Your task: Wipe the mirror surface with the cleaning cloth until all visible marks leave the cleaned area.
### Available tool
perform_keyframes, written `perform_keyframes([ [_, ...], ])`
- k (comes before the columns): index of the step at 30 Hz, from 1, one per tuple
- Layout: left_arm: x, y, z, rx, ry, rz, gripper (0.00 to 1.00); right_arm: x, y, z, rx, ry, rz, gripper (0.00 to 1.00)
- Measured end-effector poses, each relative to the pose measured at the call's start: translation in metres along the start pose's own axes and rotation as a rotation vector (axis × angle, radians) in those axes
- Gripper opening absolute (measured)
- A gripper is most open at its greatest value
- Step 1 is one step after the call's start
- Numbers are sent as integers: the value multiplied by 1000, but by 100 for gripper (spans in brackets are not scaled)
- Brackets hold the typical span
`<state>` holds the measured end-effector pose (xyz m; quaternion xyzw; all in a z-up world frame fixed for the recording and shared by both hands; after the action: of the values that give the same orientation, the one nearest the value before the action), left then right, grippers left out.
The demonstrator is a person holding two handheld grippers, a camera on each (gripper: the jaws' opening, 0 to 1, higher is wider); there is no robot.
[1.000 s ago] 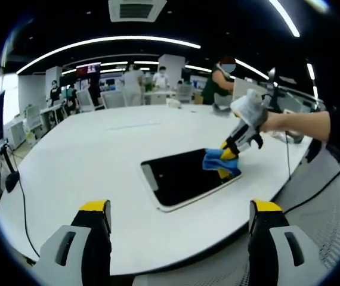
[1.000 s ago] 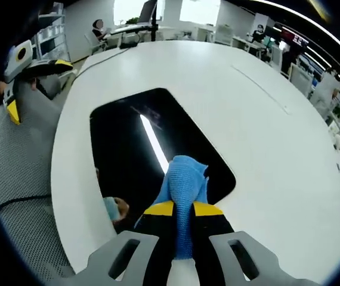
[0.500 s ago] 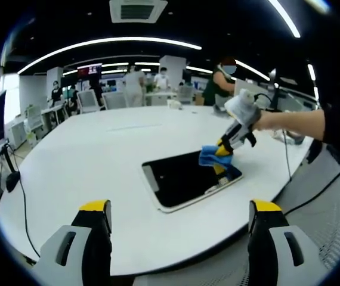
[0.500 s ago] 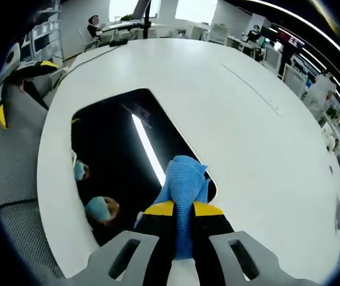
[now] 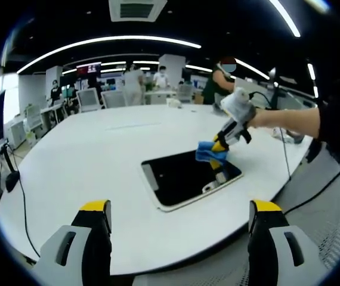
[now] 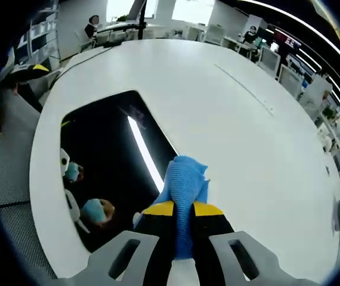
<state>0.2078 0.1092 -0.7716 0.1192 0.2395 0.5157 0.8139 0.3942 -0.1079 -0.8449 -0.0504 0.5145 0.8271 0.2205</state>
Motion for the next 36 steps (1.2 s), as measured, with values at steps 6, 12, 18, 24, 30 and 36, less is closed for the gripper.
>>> perform_keyframes([
  [6, 1, 0, 1, -5, -2, 4, 97, -6, -3, 2, 17, 27, -25, 4],
  [12, 1, 0, 0, -2, -2, 5, 97, -10, -4, 2, 24, 40, -37, 4],
  [18, 2, 1, 0, -2, 0, 13, 98, -20, -9, 0, 48, 64, -66, 4],
  [24, 3, 0, -1, 8, -1, 18, 97, -28, -10, 0, 46, 54, -118, 4],
  [30, 6, 1, 0, 0, 4, 42, 96, -40, -4, -1, 41, 69, -173, 4],
  [36, 3, 0, -2, 17, 0, 22, 94, -48, 15, 2, 19, 44, -220, 4],
])
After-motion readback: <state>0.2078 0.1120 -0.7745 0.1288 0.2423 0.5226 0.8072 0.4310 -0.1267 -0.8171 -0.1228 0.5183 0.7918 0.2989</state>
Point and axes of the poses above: the point that each gripper's makers call its tool centre point, and the gripper's own axes: y roughly backward along the fingers, x roughly to its left, z roughly out of its top, the point moved 1 cm from there along y, roughly backward along the fingers, and after that the axes turned 12 degrees about y, right-handed, at the moved point
